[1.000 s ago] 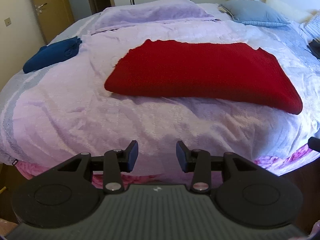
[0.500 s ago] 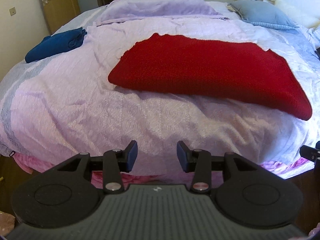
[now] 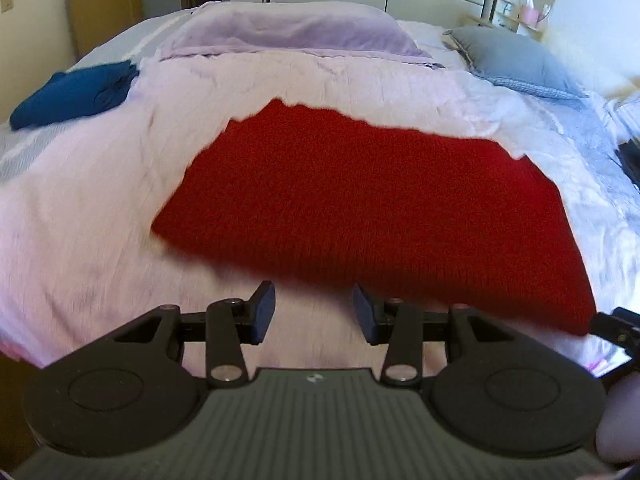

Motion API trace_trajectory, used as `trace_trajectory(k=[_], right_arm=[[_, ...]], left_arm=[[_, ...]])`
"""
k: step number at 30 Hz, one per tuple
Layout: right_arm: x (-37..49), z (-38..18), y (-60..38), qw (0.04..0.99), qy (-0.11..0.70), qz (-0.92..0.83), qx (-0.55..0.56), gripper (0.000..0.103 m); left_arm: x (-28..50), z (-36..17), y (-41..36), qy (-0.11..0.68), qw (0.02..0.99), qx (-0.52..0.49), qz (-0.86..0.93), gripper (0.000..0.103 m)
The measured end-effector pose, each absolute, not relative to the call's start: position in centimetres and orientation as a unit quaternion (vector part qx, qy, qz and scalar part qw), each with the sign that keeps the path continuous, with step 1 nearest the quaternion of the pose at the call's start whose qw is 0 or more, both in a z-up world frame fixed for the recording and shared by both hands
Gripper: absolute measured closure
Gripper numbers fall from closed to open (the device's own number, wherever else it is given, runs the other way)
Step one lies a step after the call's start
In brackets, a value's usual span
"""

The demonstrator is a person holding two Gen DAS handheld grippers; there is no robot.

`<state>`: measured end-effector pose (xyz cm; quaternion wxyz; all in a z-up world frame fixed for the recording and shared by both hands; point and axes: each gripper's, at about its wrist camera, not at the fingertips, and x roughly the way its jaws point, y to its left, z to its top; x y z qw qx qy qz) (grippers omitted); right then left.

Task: Fold clothes

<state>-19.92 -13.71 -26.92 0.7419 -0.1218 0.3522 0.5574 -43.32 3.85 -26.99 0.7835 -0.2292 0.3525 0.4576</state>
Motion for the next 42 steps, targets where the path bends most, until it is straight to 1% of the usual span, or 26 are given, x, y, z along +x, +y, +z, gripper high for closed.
trace_trajectory(k=[2, 5, 9, 11, 14, 17, 21, 26, 32, 35, 38, 42], right_arm=[[-18.5, -25.7, -12.1, 0.735, 0.367, 0.556, -0.127, 0.051], [-17.3, -24.0, -8.2, 0.706, 0.408, 0.557, -0.155, 0.051], [-16.2, -20.8, -3.2, 0.66, 0.462, 0.563, -0.182, 0.051], [-16.3, -18.3, -0.8, 0.635, 0.481, 0.573, -0.193, 0.051], [-17.0, -14.1, 2.9, 0.602, 0.497, 0.585, -0.22, 0.051], [-17.1, -10.4, 6.1, 0.578, 0.507, 0.593, -0.241, 0.051], [-15.7, -7.3, 9.1, 0.552, 0.492, 0.627, -0.243, 0.051], [-11.3, -8.4, 12.4, 0.503, 0.49, 0.665, -0.252, 0.051], [-3.2, -11.4, 15.6, 0.367, 0.493, 0.733, -0.292, 0.051], [1.1, -13.4, 16.3, 0.306, 0.487, 0.749, -0.33, 0.051], [5.2, -15.6, 17.2, 0.257, 0.479, 0.754, -0.368, 0.051], [8.6, -19.8, 19.1, 0.207, 0.512, 0.742, -0.381, 0.051]], left_arm=[[-41.6, -26.2, 5.5, 0.372, 0.782, -0.222, 0.449, 0.064], [-40.3, -24.9, 7.5, 0.4, 0.76, -0.233, 0.457, 0.064], [-41.0, -21.6, 10.1, 0.413, 0.722, -0.308, 0.461, 0.064], [-41.6, -19.0, 11.1, 0.414, 0.711, -0.316, 0.473, 0.064], [-42.6, -14.8, 12.3, 0.409, 0.697, -0.311, 0.501, 0.064], [-43.6, -11.5, 13.4, 0.39, 0.678, -0.33, 0.529, 0.064], [-43.8, -9.8, 13.6, 0.377, 0.65, -0.339, 0.566, 0.064], [-42.7, -10.2, 10.8, 0.346, 0.592, -0.383, 0.619, 0.064], [-37.6, -12.1, 1.9, 0.284, 0.481, -0.452, 0.695, 0.063], [-34.7, -14.3, -2.6, 0.237, 0.447, -0.512, 0.694, 0.063], [-31.9, -17.0, -5.9, 0.206, 0.426, -0.562, 0.678, 0.063], [-29.0, -20.4, -9.1, 0.17, 0.409, -0.592, 0.674, 0.063]])
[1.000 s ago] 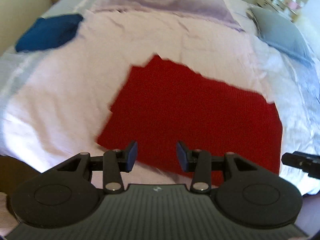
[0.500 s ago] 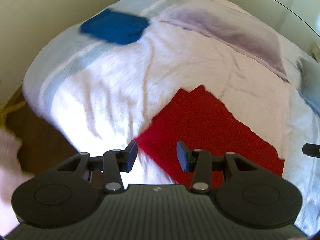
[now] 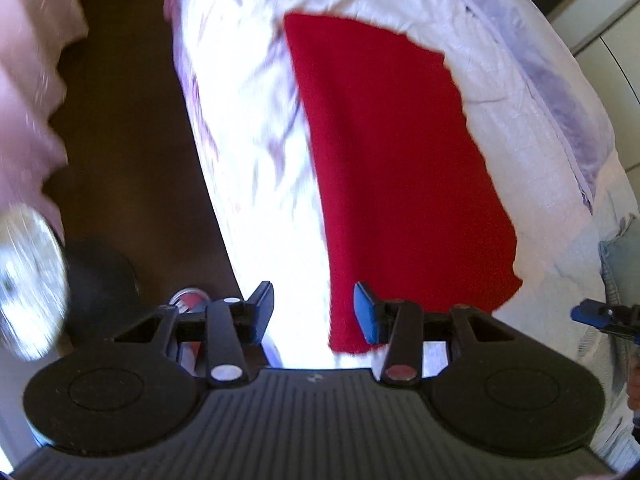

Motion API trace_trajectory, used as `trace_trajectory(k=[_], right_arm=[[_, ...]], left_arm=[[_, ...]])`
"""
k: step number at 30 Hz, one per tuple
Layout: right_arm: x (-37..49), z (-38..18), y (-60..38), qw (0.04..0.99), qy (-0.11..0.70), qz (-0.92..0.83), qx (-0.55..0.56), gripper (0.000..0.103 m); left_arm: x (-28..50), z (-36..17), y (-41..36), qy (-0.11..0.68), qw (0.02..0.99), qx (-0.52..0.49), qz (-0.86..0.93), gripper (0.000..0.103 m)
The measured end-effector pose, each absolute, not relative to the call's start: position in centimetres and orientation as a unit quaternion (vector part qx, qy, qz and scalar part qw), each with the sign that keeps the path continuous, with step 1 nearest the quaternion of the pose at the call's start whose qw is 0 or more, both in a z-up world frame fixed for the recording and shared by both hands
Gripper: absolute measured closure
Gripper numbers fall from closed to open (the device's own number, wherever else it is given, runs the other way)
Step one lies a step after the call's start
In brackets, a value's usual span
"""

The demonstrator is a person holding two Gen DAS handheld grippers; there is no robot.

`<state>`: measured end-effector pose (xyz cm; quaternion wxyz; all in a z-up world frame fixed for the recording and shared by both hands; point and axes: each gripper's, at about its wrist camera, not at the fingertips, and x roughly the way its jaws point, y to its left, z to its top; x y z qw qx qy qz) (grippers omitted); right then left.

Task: Fold clothes
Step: 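Lower both grippers to the sweater edge and close on it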

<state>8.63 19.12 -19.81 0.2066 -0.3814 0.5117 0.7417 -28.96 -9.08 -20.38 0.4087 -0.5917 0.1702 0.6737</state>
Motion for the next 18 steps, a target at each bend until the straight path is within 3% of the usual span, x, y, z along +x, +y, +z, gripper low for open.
trace_trajectory(k=[7, 10, 18], right_arm=[[9.3, -26.5, 24.1, 0.145, 0.543, 0.738, -0.374, 0.05], [7.9, -28.8, 25.9, 0.112, 0.529, 0.751, -0.379, 0.035], [4.7, -35.1, 29.2, 0.011, 0.559, 0.744, -0.367, 0.034]], left_arm=[[-28.2, -25.5, -11.1, 0.106, 0.388, -0.591, 0.699, 0.063], [-28.6, -26.9, -10.9, 0.072, 0.405, -0.586, 0.698, 0.061], [-28.6, -30.3, -10.6, 0.04, 0.463, -0.576, 0.672, 0.058]])
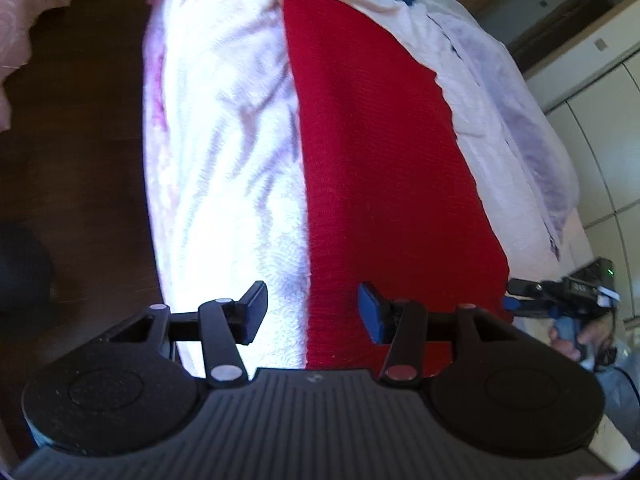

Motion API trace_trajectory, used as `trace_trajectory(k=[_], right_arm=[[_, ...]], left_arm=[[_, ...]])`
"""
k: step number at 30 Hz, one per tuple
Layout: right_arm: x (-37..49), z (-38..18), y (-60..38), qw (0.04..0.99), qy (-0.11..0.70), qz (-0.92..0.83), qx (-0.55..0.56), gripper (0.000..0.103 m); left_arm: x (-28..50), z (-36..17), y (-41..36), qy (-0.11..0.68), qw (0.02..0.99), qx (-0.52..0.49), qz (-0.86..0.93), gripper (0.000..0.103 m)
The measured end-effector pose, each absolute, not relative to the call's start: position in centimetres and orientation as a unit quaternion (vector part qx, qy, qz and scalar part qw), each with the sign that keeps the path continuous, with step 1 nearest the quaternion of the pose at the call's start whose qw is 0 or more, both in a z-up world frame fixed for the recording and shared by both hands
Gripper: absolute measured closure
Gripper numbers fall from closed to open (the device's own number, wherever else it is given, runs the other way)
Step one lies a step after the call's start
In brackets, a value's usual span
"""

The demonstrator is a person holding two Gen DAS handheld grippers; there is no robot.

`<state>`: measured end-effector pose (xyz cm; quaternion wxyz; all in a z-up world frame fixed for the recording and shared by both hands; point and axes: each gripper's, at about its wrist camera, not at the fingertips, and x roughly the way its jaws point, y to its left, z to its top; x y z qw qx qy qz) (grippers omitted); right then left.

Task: Fold clothes
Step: 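Lower both grippers to the sweater edge and close on it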

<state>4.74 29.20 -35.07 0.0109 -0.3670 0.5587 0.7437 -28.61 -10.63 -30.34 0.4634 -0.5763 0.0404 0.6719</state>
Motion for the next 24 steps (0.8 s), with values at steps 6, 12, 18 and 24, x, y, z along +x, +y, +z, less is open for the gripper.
trace_trajectory(k=[6, 12, 18, 24], right_arm=[[3.9, -36.8, 28.8, -0.057, 0.564, 0.735, -0.373, 0.035], [2.8, -38.3, 28.0, -0.093, 0.563, 0.722, -0.391, 0.053], [2.6, -39.2, 28.5, -0.112, 0.583, 0.707, -0.385, 0.062], [3.5, -38.8, 28.1, -0.112, 0.583, 0.71, -0.379, 0.087]], left_arm=[[-29.1, -33.3, -10.1, 0.006, 0.496, -0.599, 0.629, 0.056], [-29.4, -35.7, -10.5, -0.052, 0.518, -0.623, 0.584, 0.057], [-30.4, -37.4, -9.9, -0.079, 0.521, -0.642, 0.556, 0.065], [-30.5, -36.7, -10.1, -0.061, 0.55, -0.623, 0.553, 0.094]])
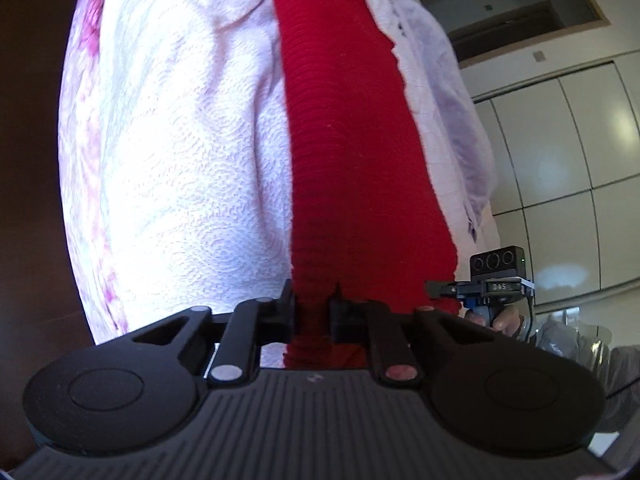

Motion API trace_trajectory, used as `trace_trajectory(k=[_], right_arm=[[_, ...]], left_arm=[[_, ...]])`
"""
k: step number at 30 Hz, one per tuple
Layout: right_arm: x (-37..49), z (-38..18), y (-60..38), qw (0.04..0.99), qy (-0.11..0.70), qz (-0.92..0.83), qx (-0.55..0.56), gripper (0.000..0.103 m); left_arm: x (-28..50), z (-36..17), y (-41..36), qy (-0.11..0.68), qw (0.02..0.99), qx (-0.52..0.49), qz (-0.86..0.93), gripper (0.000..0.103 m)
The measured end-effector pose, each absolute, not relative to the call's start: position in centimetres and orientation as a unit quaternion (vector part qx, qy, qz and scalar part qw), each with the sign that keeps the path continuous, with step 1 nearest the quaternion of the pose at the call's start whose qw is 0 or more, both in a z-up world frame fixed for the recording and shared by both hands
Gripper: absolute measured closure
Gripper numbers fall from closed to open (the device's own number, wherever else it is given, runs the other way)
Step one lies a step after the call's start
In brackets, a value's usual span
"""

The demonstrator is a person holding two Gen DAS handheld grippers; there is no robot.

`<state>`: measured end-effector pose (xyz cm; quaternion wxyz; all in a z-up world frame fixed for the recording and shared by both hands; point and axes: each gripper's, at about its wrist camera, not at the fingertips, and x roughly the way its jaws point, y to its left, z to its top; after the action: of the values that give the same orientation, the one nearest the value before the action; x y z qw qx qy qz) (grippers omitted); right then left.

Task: Fold clothes

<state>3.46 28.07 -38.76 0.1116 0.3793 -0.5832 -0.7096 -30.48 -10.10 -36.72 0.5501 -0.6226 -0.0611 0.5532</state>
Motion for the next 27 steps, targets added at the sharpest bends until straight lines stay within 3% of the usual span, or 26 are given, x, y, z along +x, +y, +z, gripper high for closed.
trace_trajectory(k=[11, 16, 17, 19, 20, 21, 22, 23, 25, 27], right_arm=[[7.6, -34.8, 25.0, 0.095, -0.606, -0.705, 0.356, 0.089], [9.8, -36.8, 24.1, 0.03, -0.639, -0.678, 0.361, 0.088], [9.9, -37.2, 24.3, 0.014, -0.644, -0.677, 0.356, 0.086], [9.7, -37.7, 24.7, 0.002, -0.653, -0.671, 0.35, 0.071], [9.6, -37.8, 24.8, 0.005, -0.655, -0.67, 0.35, 0.069], [9.6, -37.8, 24.9, 0.006, -0.653, -0.671, 0.352, 0.069], [9.7, -37.8, 24.9, 0.007, -0.65, -0.673, 0.353, 0.07], [9.7, -37.6, 24.7, 0.009, -0.644, -0.676, 0.357, 0.071], [9.7, -36.9, 24.2, 0.015, -0.631, -0.681, 0.37, 0.086], [9.7, -35.8, 24.1, 0.024, -0.631, -0.683, 0.369, 0.087]], left_arm=[[-28.9, -33.4, -12.9, -0.087, 0.553, -0.631, 0.537, 0.098], [-28.1, -34.3, -12.2, -0.074, 0.537, -0.64, 0.544, 0.093], [-28.1, -34.8, -11.3, -0.066, 0.538, -0.644, 0.54, 0.09], [-28.1, -35.5, -9.8, -0.044, 0.552, -0.636, 0.537, 0.084], [-28.2, -36.0, -9.4, -0.036, 0.554, -0.638, 0.534, 0.084], [-28.2, -36.6, -9.0, -0.029, 0.554, -0.641, 0.53, 0.084], [-28.1, -37.0, -9.1, -0.03, 0.554, -0.645, 0.525, 0.094], [-27.8, -36.8, -9.2, -0.033, 0.557, -0.644, 0.523, 0.095], [-27.2, -36.3, -9.4, -0.039, 0.564, -0.642, 0.519, 0.096], [-27.5, -35.2, -9.7, -0.055, 0.567, -0.642, 0.514, 0.096]])
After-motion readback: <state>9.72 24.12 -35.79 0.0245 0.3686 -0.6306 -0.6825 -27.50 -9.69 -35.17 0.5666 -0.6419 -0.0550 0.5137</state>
